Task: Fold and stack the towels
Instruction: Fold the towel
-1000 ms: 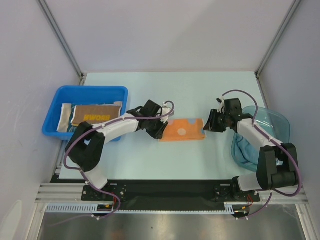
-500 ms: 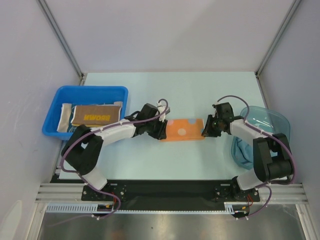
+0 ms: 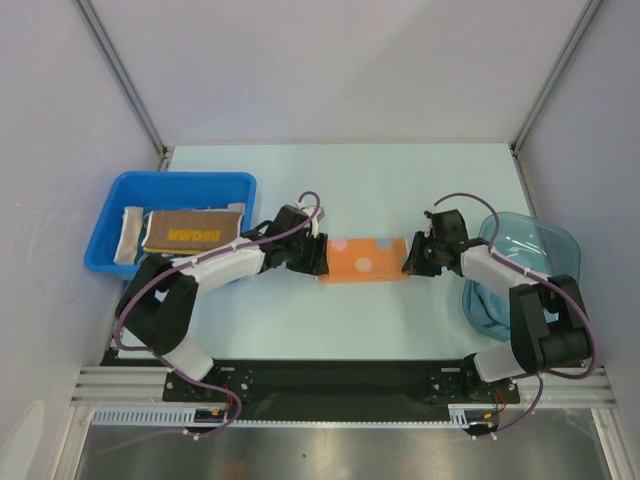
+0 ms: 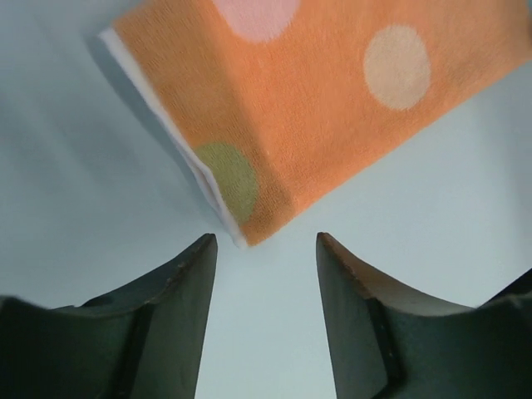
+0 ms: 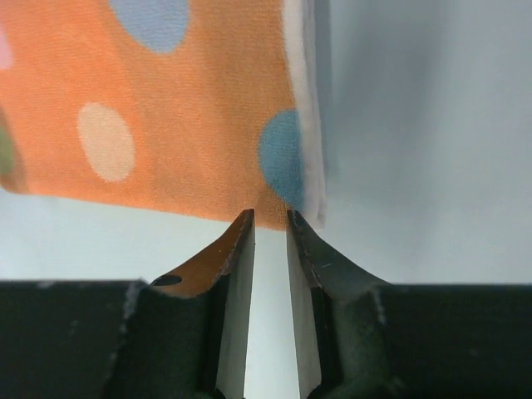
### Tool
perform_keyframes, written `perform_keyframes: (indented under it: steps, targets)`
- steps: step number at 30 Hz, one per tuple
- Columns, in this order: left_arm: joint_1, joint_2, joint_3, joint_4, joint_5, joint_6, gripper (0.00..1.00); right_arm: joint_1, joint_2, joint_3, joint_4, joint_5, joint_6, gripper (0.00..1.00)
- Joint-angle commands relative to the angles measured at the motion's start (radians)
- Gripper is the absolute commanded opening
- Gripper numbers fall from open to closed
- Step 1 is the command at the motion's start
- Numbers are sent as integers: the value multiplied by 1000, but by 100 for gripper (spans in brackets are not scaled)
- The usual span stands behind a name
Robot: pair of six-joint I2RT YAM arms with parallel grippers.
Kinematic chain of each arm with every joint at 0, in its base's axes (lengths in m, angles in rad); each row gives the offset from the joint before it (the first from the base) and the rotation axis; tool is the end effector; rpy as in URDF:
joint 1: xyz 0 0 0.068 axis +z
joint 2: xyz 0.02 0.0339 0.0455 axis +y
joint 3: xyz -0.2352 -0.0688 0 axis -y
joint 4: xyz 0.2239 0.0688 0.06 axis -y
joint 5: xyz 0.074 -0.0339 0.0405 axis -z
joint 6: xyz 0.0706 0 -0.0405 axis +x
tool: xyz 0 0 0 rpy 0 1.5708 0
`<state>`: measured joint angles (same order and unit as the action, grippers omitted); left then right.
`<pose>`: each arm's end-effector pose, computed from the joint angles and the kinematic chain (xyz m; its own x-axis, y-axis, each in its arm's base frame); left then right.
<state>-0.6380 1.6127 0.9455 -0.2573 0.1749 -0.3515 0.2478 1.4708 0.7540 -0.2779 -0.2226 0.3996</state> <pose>0.2572 -0.2060 0.1425 -0.8330 0.1955 -0.5176 0.4089 0.8478 -0.3378 0.2701 0.0844 0.1259 -0.8874 0.1669 -0.4298 -0.0115 0.9239 0.3825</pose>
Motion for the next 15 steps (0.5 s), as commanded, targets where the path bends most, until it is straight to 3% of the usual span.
perform_keyframes:
  steps: [1, 8, 12, 15]
  targets:
    - [58, -54, 52, -5, 18, -69, 58, 8, -81, 21, -17, 2, -4, 28]
    - [69, 50, 82, 32, -31, -70, 65, 28, -162, 30, -3, -66, -2, 49]
    - [81, 102, 75, 114, -14, -110, 64, 47, -193, 45, -1, -70, -10, 71]
    - [83, 145, 79, 115, -5, -132, 64, 47, -201, 48, 0, -70, -16, 82]
